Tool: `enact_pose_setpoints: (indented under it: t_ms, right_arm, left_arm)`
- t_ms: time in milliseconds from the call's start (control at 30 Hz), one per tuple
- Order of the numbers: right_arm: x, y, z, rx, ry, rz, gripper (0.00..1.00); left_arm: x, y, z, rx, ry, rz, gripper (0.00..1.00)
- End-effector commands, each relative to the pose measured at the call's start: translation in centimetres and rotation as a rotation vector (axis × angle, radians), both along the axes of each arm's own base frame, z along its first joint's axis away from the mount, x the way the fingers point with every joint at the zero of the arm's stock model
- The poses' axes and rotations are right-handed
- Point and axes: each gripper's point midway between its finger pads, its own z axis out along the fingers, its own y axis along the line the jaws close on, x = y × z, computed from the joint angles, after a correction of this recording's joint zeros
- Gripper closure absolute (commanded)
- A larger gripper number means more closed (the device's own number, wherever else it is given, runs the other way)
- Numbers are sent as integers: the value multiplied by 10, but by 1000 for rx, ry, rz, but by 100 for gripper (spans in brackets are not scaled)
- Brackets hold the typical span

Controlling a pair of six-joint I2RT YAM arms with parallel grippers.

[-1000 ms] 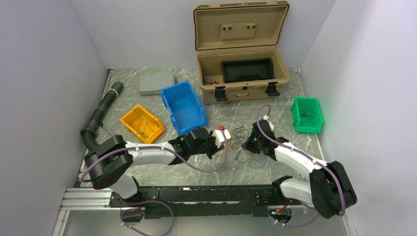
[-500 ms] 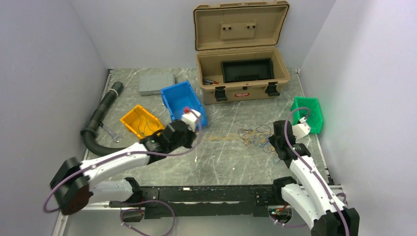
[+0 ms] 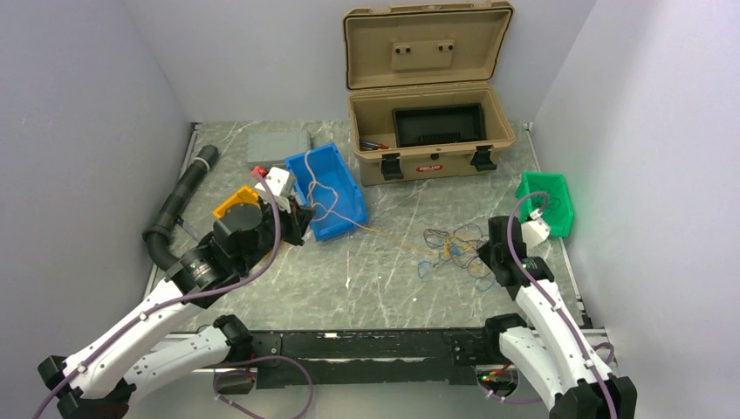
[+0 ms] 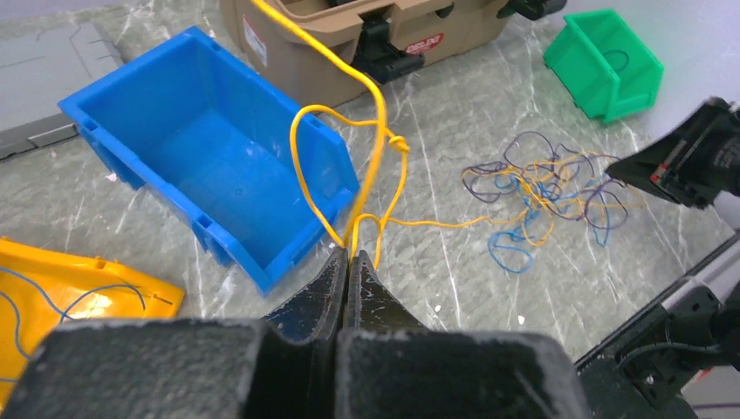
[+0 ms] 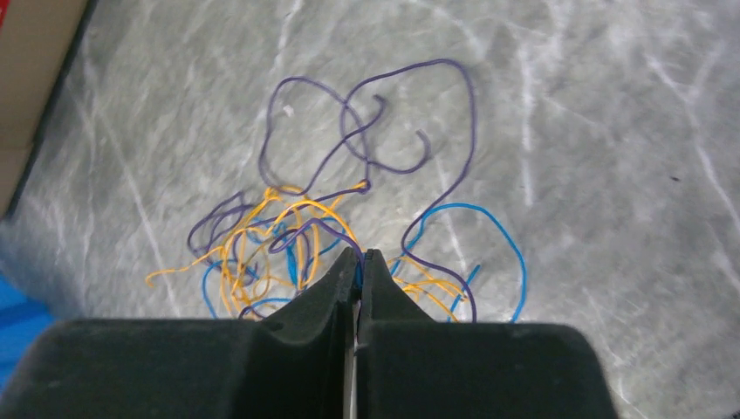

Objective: Untangle the cables
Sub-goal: Untie the cable.

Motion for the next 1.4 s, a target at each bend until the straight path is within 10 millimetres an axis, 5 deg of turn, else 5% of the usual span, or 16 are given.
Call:
enact_pose_setpoints:
  t_ms: [0, 133, 233, 400, 600, 800, 900, 1233, 1367]
  right_arm:
    - [21, 31, 23, 17, -89, 262, 89]
    - [30, 69, 60, -32, -272, 610, 24]
    - [25, 107, 98, -29, -484, 871, 17]
    - [1, 157, 138, -23, -718, 1209, 17]
    - [-8, 201, 147, -3, -787, 1402, 22]
    - [-10, 229, 120, -18, -728, 1519, 24]
    - [-6, 237, 103, -16, -693, 1522, 33]
    - [-3, 243, 42, 1, -550, 1500, 48]
    - [0, 245, 45, 39, -518, 1469, 68]
  left_arm:
    - [-9, -10, 14, 31, -9, -103, 100]
    - [-18, -22, 36, 17, -18, -189, 100]
    - [-33, -38, 63, -55, -54, -308, 100]
    - [-44, -49, 96, -111, -102, -394, 100]
    - [-44, -55, 112, -121, -123, -423, 100]
    - [-43, -54, 124, -129, -146, -416, 100]
    - [-42, -54, 127, -127, -148, -414, 100]
    - [-37, -44, 134, -119, -168, -355, 100]
    - [-33, -38, 133, -111, -165, -316, 100]
